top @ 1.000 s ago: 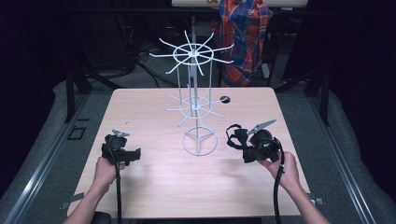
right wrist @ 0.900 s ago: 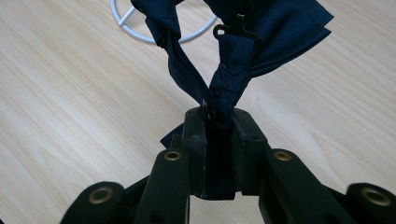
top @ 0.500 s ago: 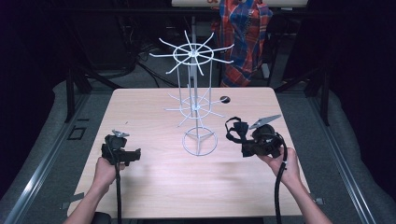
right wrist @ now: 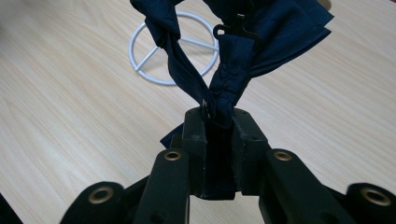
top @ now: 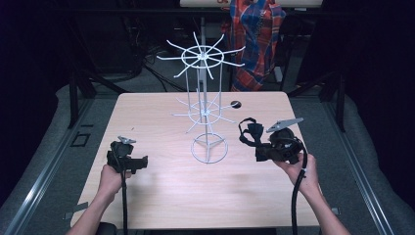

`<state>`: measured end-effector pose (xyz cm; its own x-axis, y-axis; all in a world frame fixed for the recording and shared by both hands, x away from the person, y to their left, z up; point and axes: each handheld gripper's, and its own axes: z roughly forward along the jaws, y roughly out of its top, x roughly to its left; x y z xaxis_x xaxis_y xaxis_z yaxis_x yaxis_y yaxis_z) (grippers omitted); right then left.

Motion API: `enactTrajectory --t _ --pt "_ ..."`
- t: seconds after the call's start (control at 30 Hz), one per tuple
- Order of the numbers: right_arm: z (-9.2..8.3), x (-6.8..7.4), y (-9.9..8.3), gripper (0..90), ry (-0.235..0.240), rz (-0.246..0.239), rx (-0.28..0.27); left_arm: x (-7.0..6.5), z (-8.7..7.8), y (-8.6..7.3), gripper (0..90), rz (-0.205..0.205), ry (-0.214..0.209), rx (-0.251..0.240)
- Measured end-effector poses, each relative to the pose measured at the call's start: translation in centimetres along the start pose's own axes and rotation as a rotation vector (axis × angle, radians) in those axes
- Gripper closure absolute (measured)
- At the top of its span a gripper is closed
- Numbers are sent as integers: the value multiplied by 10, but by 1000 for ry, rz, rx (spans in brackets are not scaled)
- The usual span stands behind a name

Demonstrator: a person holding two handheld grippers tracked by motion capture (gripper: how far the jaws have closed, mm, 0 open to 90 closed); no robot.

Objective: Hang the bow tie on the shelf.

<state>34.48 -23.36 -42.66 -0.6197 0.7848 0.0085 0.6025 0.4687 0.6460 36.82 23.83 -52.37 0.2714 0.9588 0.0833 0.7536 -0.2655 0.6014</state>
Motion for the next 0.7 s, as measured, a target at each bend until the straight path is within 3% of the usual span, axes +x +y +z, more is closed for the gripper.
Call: enactTrajectory --t 0.2,0.7 --pt "-8 -1 2 775 4 16 -38 1 0 0 156 -3 -1 -1" --pt "-15 5 9 775 14 1 -73 0 0 0 157 0 -1 -1"
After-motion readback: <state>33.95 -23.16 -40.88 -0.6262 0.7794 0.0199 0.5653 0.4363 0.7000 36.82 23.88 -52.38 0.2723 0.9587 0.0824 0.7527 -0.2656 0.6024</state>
